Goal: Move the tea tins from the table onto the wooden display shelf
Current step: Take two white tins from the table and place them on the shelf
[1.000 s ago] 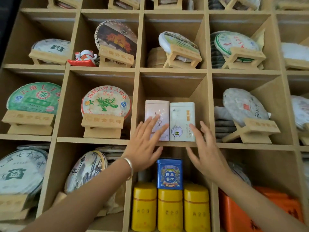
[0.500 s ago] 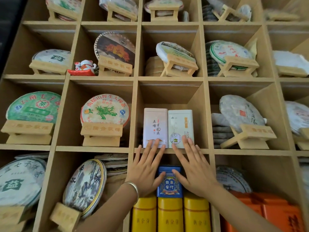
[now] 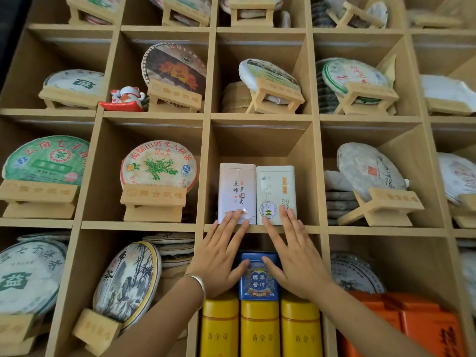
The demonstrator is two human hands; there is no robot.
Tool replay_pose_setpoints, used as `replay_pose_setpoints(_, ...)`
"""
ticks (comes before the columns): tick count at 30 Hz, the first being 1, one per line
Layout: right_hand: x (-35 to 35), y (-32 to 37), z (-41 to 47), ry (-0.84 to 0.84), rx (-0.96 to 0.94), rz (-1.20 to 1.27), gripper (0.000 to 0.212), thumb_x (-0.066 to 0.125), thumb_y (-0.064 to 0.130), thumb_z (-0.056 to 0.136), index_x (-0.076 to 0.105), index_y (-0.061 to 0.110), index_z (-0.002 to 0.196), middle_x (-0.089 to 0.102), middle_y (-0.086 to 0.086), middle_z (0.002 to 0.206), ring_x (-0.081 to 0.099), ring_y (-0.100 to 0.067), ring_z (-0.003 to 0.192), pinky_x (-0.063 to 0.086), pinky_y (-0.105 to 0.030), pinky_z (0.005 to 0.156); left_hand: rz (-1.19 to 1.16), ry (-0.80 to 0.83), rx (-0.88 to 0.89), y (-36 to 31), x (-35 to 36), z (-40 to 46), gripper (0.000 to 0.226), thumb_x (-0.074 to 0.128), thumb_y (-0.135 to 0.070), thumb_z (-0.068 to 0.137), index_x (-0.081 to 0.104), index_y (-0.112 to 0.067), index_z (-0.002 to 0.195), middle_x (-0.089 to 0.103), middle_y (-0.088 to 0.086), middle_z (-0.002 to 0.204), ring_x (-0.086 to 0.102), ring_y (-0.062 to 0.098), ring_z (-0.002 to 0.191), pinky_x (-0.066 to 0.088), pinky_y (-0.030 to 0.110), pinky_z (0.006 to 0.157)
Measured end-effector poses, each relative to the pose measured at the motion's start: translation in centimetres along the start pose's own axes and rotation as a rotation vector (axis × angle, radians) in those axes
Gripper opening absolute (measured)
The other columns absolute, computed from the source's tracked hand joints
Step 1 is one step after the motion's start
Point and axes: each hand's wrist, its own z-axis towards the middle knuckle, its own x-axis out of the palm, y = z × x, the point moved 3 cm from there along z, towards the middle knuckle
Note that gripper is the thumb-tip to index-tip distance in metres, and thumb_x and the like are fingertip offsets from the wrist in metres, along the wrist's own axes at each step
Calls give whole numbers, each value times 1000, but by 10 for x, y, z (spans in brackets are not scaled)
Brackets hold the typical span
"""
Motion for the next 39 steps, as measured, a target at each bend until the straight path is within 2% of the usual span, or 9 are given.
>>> replay_pose_setpoints(9,3,-3,0,0,1,-16,79,25,67,93,2,24,155,-5,-17,161,-3,-32,149,7,-52,116,-6,-12,19,5,-1,-1,76,26,-61,93,-6,-26,152,-9,1,161,-9,18,148,1,41,121)
replay_pose_setpoints(13,6,-7,-3,-25,-14,35,78,22,68,93,-3,26,154,-14,-14,161,-9,-27,149,6,-48,120,5,-22,24,6,-1,-2,77,27,-62,92,-4,-25,153,-5,5,161,-3,21,148,2,43,117)
replay_pose_setpoints(16,2,-10,0,-90,117,139,79,24,65,92,-6,25,154,-13,-13,161,-3,-29,149,11,-44,116,-14,-36,-19,8,-2,-3,77,24,-63,92,-6,-24,152,-8,11,160,-7,26,148,0,42,117)
replay_pose_setpoints(19,-4,-15,9,-140,355,335,78,21,63,91,-4,23,153,6,-11,162,20,-27,146,26,-38,112,-45,-52,-103,7,-3,-2,78,19,-64,92,-13,-24,151,-17,13,158,-14,26,147,-2,44,120)
replay_pose_setpoints(22,-12,-25,24,-174,499,457,71,36,49,96,12,12,152,42,-11,148,47,-25,131,45,-38,101,-134,-82,-186,5,-3,0,78,20,-62,91,-20,-28,148,-24,12,157,-20,25,145,-4,41,119)
replay_pose_setpoints(24,-16,-29,35,-121,547,502,66,42,45,98,21,9,150,52,-10,140,56,-26,120,53,-42,91,-187,-106,-242,6,-4,2,79,20,-61,90,-25,-29,147,-23,12,157,-19,23,146,-6,38,118)
replay_pose_setpoints(28,-21,-34,47,-55,524,579,42,50,36,97,44,10,130,59,-9,130,60,-25,112,54,-42,87,-194,-107,-268,6,-6,7,78,14,-61,88,-33,-30,142,-14,11,159,-18,18,145,-17,35,114)
replay_pose_setpoints(35,-21,-36,45,-71,480,657,47,56,35,94,44,13,134,58,-4,134,58,-19,118,47,-25,83,-289,-129,-242,9,-13,8,78,25,-57,87,-6,-25,151,0,10,160,-6,18,147,-13,31,115)
replay_pose_setpoints(39,-22,-35,46,-71,472,652,48,56,36,95,43,13,135,58,-4,135,57,-19,118,47,-26,84,-313,-132,-241,8,-16,8,78,30,-55,87,-5,-26,150,2,9,160,-5,18,147,-16,29,114)
